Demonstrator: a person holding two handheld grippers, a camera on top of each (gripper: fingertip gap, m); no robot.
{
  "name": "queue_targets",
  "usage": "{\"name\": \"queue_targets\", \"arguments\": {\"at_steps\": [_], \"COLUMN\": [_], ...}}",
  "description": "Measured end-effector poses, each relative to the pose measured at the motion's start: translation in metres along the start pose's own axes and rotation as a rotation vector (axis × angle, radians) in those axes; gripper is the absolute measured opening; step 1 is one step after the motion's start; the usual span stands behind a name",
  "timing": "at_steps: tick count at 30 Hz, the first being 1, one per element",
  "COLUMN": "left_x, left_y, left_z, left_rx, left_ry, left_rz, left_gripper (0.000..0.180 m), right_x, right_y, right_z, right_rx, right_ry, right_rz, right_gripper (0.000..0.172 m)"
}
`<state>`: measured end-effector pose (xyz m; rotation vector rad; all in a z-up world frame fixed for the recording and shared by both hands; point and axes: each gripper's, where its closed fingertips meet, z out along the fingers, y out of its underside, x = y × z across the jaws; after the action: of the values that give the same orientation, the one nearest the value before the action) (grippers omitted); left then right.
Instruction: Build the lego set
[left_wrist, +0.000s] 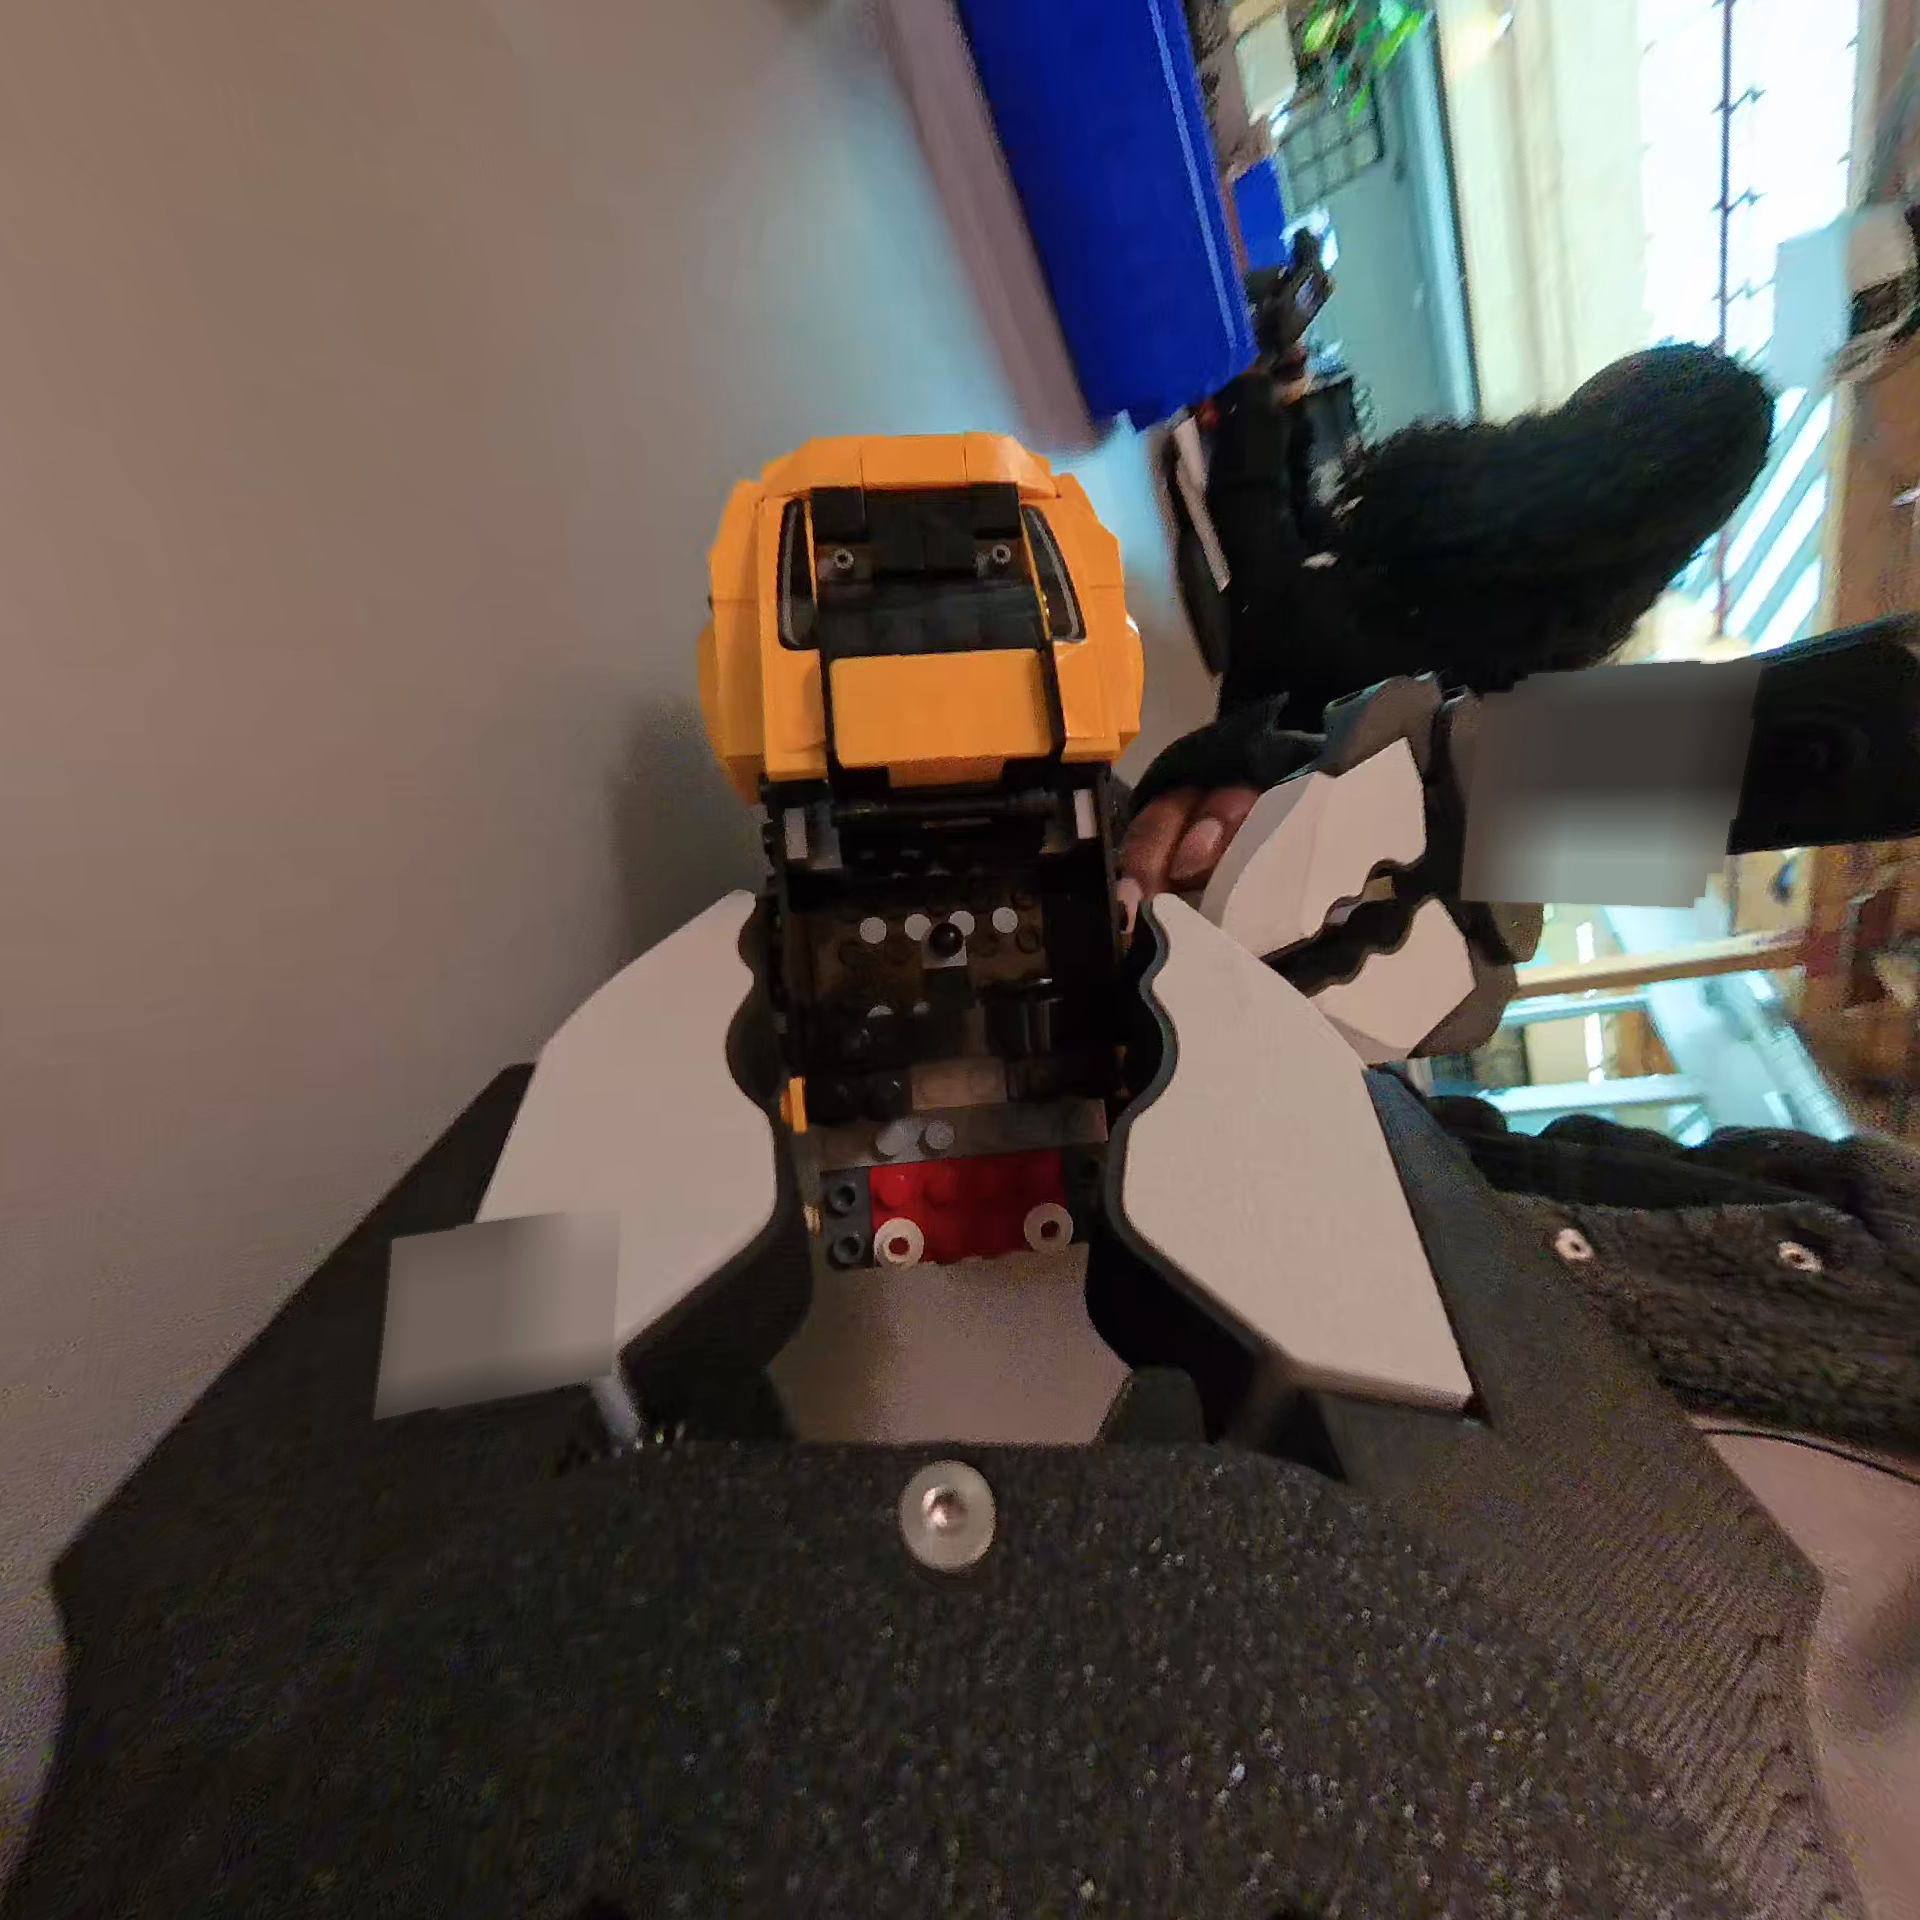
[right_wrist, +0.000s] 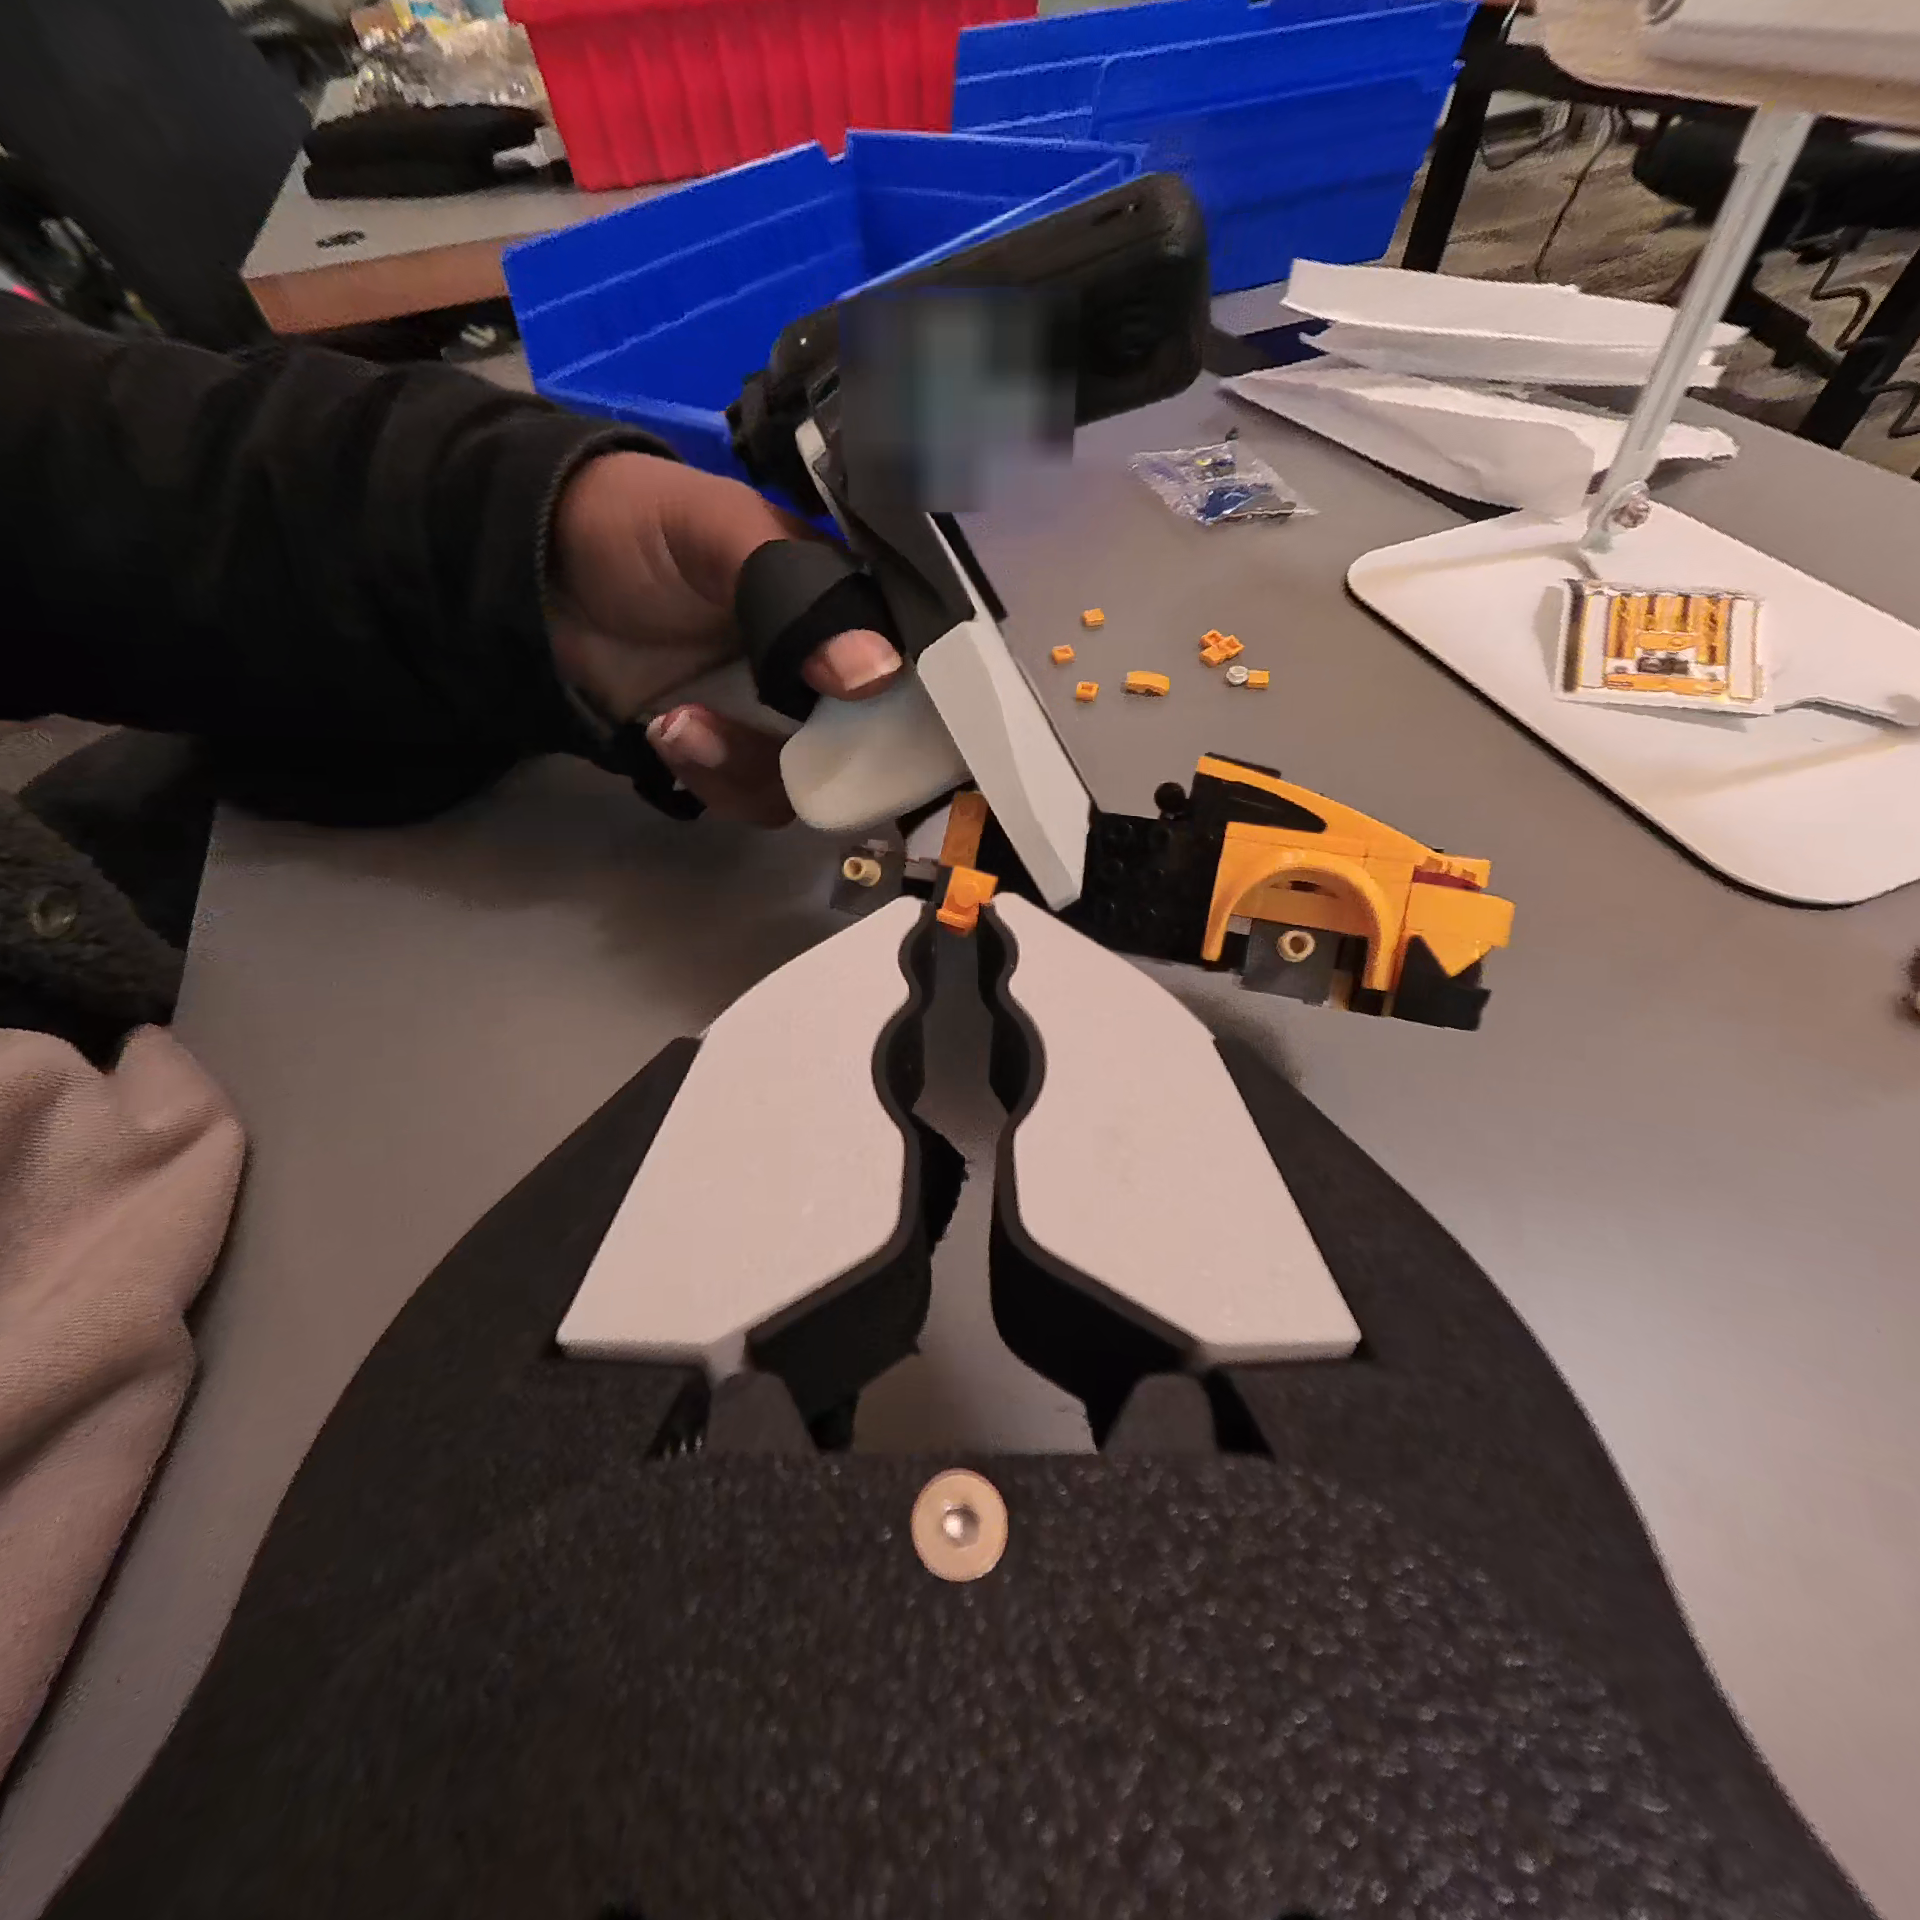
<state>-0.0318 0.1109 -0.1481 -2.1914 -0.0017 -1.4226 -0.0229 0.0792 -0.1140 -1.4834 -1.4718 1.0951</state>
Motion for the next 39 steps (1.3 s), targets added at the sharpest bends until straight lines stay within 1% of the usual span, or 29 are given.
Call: {"name": "queue_targets", "arguments": {"at_steps": [4,9,15,24,29,36,39], "left_x": [0.005,0.005,0.007,0.007,0.004,-0.002,-0.007], "left_y": [0.003,0.004,0.005,0.005,0.008,0.013,0.014], "left_z": [0.001,0.002,0.002,0.0,0.001,0.004,0.005], "left_rx": [0.078,0.126,0.13,0.132,0.125,0.116,0.116], "left_ry": [0.026,0.048,0.094,0.098,0.077,-0.024,-0.097], "left_rz": [-0.041,-0.075,-0.109,-0.105,-0.095,-0.015,0.05], "left_gripper": [0.064,0.064,0.065,0.065,0.064,0.064,0.064], "right_x": [-0.007,-0.007,-0.009,-0.011,-0.012,-0.012,-0.011], "right_y": [0.001,0.002,0.005,0.01,0.013,0.026,0.033], "right_z": [0.005,0.007,0.011,0.011,0.012,0.011,0.012], "right_rx": [-0.074,-0.166,-0.256,-0.373,-0.418,-0.541,-0.587], "right_ry": [-0.015,-0.009,-0.002,-0.002,-0.002,0.018,0.053], "right_rz": [-0.019,-0.059,-0.115,-0.171,-0.19,-0.222,-0.261], "right_gripper": [0.007,0.007,0.007,0.007,0.007,0.007,0.007]}}
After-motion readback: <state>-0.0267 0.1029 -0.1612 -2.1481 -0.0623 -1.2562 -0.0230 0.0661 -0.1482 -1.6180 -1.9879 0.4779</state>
